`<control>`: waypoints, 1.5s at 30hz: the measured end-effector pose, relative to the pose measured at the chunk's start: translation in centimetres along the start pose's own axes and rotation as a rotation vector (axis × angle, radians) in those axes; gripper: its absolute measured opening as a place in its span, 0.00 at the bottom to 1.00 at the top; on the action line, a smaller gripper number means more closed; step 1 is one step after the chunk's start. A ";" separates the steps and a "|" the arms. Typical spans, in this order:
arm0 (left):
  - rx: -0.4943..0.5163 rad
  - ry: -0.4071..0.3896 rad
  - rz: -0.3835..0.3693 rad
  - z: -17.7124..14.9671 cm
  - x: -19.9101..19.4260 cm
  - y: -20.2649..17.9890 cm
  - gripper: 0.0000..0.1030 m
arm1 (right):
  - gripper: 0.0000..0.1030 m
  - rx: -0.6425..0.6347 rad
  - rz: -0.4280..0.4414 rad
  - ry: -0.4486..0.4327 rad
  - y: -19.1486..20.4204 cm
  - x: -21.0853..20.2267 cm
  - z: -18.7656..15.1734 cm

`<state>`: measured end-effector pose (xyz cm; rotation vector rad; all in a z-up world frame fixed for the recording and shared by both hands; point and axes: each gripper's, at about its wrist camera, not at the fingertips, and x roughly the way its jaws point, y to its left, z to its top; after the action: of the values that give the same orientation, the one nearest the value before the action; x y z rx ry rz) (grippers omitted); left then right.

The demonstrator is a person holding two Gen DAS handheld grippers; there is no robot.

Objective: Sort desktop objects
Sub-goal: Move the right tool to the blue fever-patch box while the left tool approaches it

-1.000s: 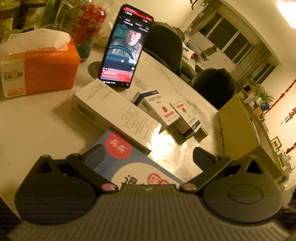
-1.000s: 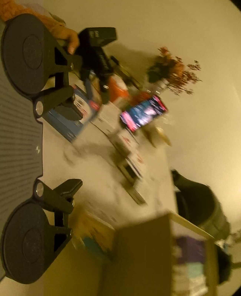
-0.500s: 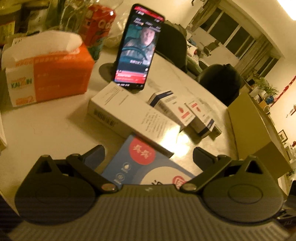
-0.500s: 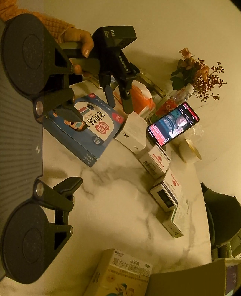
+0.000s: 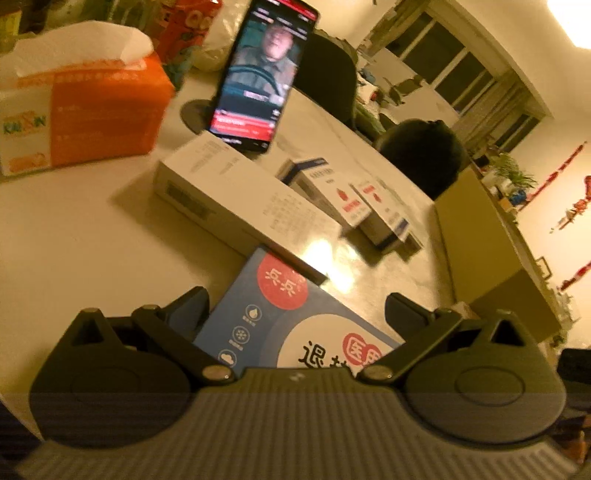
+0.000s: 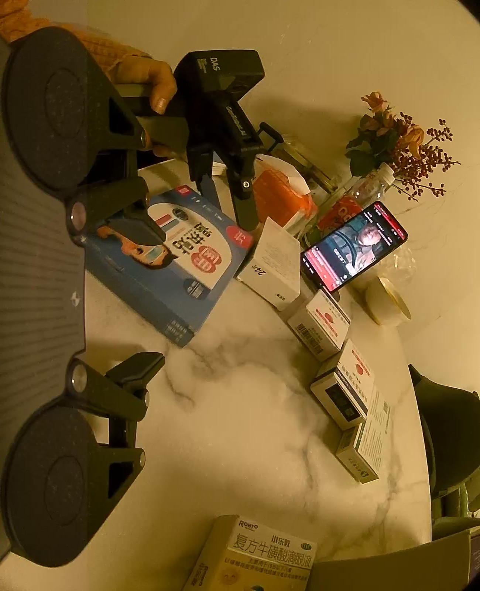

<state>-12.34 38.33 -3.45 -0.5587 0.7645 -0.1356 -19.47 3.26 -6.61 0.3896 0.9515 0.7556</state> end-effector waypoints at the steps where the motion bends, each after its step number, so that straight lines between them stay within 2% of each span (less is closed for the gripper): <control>1: 0.005 0.004 -0.007 -0.2 0.1 -0.2 1.00 | 0.66 0.001 -0.002 -0.002 0.0 0.0 0.0; 9: 0.049 0.047 -0.073 -1.1 1.0 -2.0 1.00 | 0.66 0.017 -0.043 -0.030 -0.8 -1.3 -0.3; 14: 0.063 0.043 -0.068 -0.9 1.3 -2.3 1.00 | 0.66 0.042 -0.049 -0.040 -1.6 -2.3 -0.5; 21: 0.133 0.056 -0.045 -1.1 2.3 -3.8 1.00 | 0.67 0.047 -0.027 -0.033 -1.5 -2.2 -1.0; 25: 0.121 0.060 -0.064 -1.3 2.5 -4.2 1.00 | 0.67 0.033 -0.065 -0.052 -1.0 -2.4 -1.0; 34: 0.110 0.064 -0.120 -1.6 3.5 -5.9 0.99 | 0.67 0.041 -0.106 -0.156 -1.9 -5.1 0.0; 45: 0.124 0.001 -0.170 -0.9 2.9 -7.8 0.99 | 0.67 0.000 -0.118 -0.266 -1.4 -7.7 1.1</control>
<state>-10.22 30.44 -1.61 -0.5049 0.7039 -0.3380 -20.68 -3.31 -2.38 0.4186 0.7174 0.5799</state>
